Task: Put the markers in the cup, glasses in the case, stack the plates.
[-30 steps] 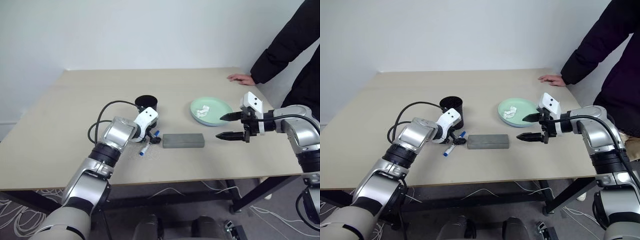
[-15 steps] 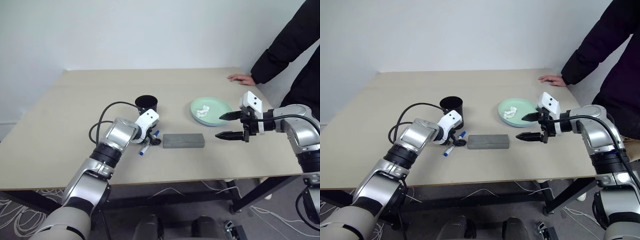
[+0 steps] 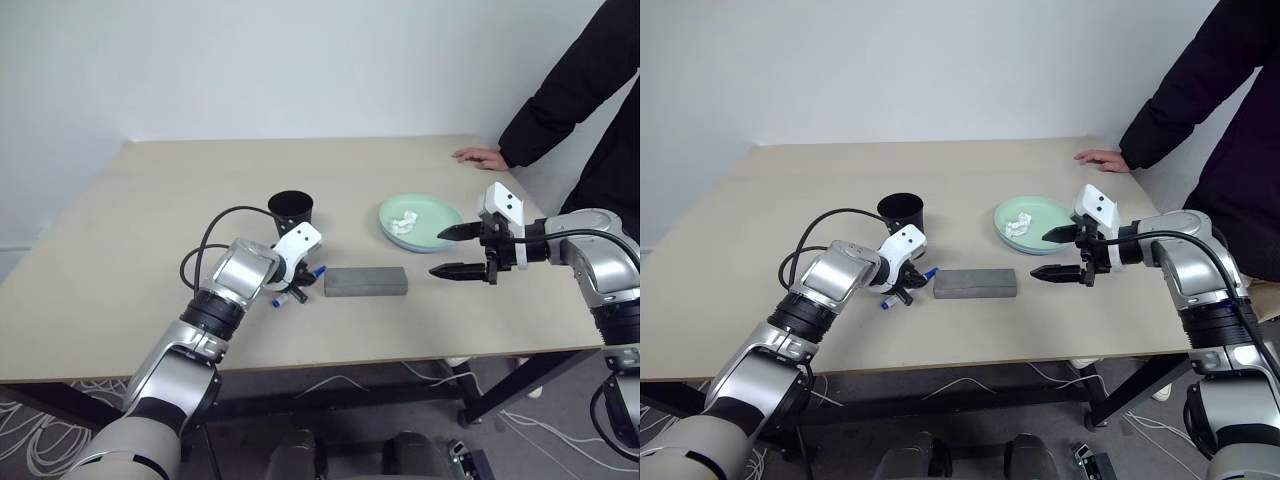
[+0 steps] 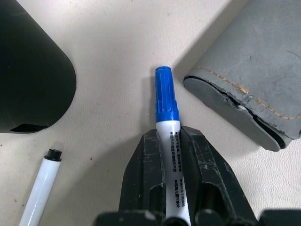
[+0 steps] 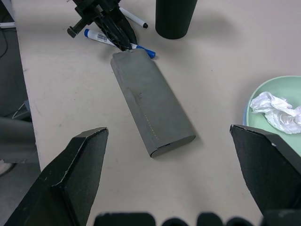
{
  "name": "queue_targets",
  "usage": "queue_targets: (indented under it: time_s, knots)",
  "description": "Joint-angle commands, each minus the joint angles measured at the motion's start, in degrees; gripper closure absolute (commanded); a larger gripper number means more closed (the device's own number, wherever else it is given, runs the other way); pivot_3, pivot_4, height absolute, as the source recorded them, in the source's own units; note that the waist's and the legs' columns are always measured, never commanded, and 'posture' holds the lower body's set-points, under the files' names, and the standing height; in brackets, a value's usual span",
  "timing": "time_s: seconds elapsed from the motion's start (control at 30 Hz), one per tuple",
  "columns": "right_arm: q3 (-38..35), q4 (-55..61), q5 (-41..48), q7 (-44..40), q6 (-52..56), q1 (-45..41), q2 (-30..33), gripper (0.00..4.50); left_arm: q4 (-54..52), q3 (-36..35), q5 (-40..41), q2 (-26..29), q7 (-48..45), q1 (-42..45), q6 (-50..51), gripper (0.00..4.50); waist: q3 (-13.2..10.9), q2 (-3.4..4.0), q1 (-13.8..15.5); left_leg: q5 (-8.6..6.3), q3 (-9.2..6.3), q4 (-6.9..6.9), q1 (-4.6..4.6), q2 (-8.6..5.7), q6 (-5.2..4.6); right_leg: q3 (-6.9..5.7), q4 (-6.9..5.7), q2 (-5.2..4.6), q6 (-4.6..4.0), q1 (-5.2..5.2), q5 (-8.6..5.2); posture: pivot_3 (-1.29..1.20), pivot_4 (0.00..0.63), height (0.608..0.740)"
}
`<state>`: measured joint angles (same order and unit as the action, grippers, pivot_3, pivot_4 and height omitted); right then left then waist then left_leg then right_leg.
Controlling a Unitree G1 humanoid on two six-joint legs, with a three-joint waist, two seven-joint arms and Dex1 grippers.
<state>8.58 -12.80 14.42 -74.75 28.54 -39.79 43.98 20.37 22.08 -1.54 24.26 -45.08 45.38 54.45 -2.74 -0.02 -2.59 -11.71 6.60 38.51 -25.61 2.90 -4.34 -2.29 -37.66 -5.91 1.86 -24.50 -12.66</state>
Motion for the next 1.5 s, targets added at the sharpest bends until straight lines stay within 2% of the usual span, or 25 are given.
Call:
queue_targets:
  time_s: [0.03,0.33,0.6,0.7,0.8,0.93,1.03,1.3,1.5]
  knots:
    - [-1.44,1.44,0.69,0.13,-0.54,-1.39,0.12,0.0,-2.51,0.55,-0.52,1.62,-0.6,-0.47,-0.14,4.41,0.0,0.0,-0.01,0.0,0.0,-0.02,0.0,0.0,0.0,0.01,0.0,0.0,-0.01,-0.01,0.01,0.0,0.0,0.74]
    - [-1.52,1.68,0.72,-0.07,-0.68,-1.23,0.38,0.0,-12.68,-2.31,3.42,6.47,-6.11,-0.94,-0.51,4.41,0.0,-0.01,0.11,0.0,0.01,-0.05,0.0,0.01,0.0,0.01,0.02,-0.01,-0.02,-0.03,0.01,0.0,0.0,0.74]
    - [-1.56,1.78,0.76,-0.06,-0.5,-1.24,0.47,0.0,-25.36,-10.88,13.68,10.59,-11.69,-0.32,2.58,4.41,-0.01,-0.01,0.09,0.0,0.02,-0.09,-0.01,0.0,0.0,0.01,0.05,-0.03,-0.01,-0.04,0.0,0.0,0.0,0.74]
    - [-1.53,1.67,0.76,-0.07,-0.47,-1.44,0.38,0.0,-28.54,-17.44,20.96,8.28,-12.61,0.68,4.17,4.41,-0.01,-0.01,0.09,0.0,0.03,-0.09,-0.01,0.01,0.0,0.01,0.08,-0.03,0.0,-0.02,0.0,0.0,0.0,0.74]
    - [-1.46,1.54,0.76,-0.05,-0.43,-1.73,0.21,0.0,-27.24,-24.22,25.91,4.18,-10.1,3.18,2.08,4.41,-0.02,-0.03,0.14,0.01,0.01,-0.05,-0.01,0.0,0.0,-0.02,0.08,-0.03,0.08,0.03,-0.05,0.0,0.0,0.74]
    - [-1.48,1.25,0.73,-0.09,-0.5,-2.04,0.09,0.0,-20.99,-27.76,26.26,1.65,-6.32,5.7,-4.33,4.41,0.0,0.0,-0.01,0.01,-0.01,0.03,0.05,-0.04,-0.01,-0.02,0.04,0.02,0.14,0.13,-0.07,0.0,0.0,0.74]
    - [-2.0,1.66,1.34,0.15,0.16,-2.52,-0.17,0.0,-9.91,-31.03,22.4,-1.97,0.46,7.45,-19.5,4.41,0.0,0.0,0.05,0.02,0.01,0.02,0.11,-0.03,0.0,-0.01,0.01,0.05,0.14,0.16,-0.06,0.0,0.0,0.74]
    - [-2.72,3.81,2.53,0.49,1.68,-2.7,0.01,0.0,15.76,-32.5,16.65,-4.57,8.25,11.28,-48.12,4.41,-0.02,-0.04,0.17,0.03,0.46,0.03,-0.02,-0.03,-0.03,0.04,0.06,0.04,-0.02,0.13,0.12,0.0,0.0,0.74]
    - [-2.9,4.4,2.81,1.03,2.1,-2.6,-0.25,0.0,30.15,-32.98,14.91,-6.27,10.84,13.87,-60.7,4.41,-0.03,-0.06,0.31,0.02,0.47,0.01,-0.04,-0.05,-0.03,0.03,0.13,0.01,-0.03,0.1,0.12,0.0,0.0,0.74]
